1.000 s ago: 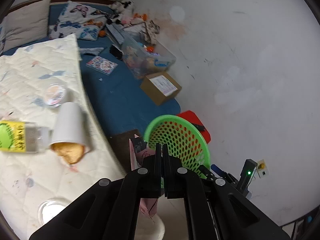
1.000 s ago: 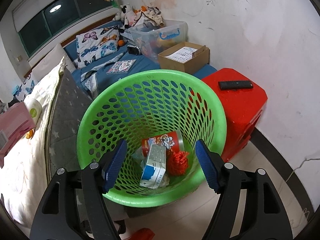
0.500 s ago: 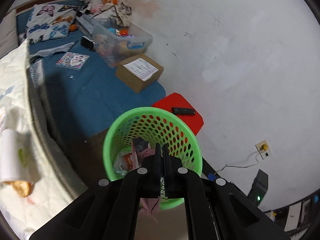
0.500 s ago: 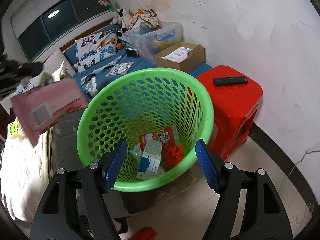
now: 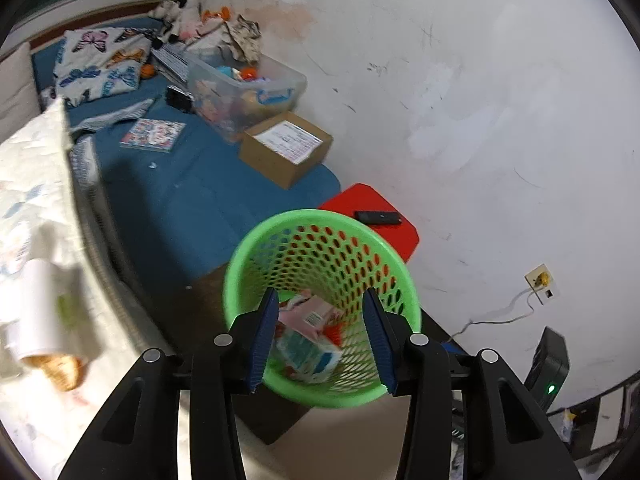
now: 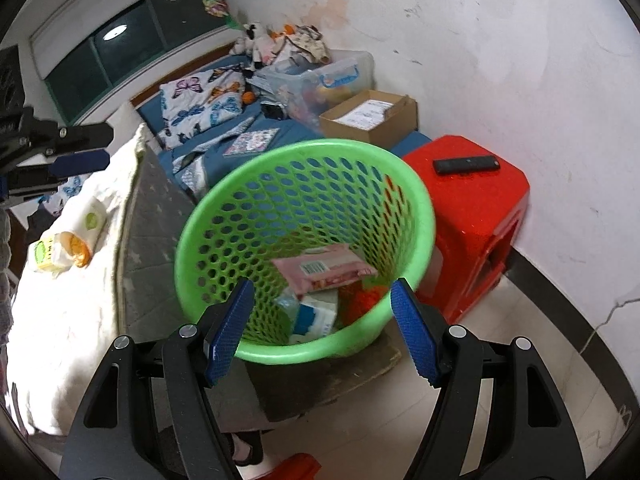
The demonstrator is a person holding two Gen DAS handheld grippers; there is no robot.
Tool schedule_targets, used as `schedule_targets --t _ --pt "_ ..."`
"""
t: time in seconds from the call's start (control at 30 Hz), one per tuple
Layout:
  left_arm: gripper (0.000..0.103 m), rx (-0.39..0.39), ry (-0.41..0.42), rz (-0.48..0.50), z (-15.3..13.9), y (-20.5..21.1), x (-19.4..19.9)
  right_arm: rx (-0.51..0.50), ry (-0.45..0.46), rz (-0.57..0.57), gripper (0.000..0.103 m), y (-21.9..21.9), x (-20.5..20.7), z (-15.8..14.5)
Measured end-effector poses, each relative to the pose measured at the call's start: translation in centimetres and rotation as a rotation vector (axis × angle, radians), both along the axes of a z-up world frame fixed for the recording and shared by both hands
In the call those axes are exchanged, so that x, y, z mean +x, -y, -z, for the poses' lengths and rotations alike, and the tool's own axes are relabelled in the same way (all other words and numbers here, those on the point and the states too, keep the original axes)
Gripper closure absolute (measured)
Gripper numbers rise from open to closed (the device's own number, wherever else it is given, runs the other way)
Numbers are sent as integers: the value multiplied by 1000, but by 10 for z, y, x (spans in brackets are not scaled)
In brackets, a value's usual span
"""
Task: Collect trash
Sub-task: 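Carry the pink wrapper to the green basket and open the left tool, then move both tools back over the mattress toward the clear lid and paper cup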
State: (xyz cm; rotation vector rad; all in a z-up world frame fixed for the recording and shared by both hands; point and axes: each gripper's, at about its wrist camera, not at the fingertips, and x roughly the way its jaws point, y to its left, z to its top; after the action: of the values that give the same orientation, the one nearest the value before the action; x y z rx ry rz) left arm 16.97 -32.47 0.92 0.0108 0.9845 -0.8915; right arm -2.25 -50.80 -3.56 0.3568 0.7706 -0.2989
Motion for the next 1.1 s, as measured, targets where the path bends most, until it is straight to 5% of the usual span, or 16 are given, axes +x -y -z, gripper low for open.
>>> schedule_targets --t 0.63,1.1 --pt "40 64 59 -273 25 -203 -31 -17 46 -213 28 -76 40 -24" --pt "19 200 100 -282 61 -228 -54 -28 52 -325 27 -122 61 -30"
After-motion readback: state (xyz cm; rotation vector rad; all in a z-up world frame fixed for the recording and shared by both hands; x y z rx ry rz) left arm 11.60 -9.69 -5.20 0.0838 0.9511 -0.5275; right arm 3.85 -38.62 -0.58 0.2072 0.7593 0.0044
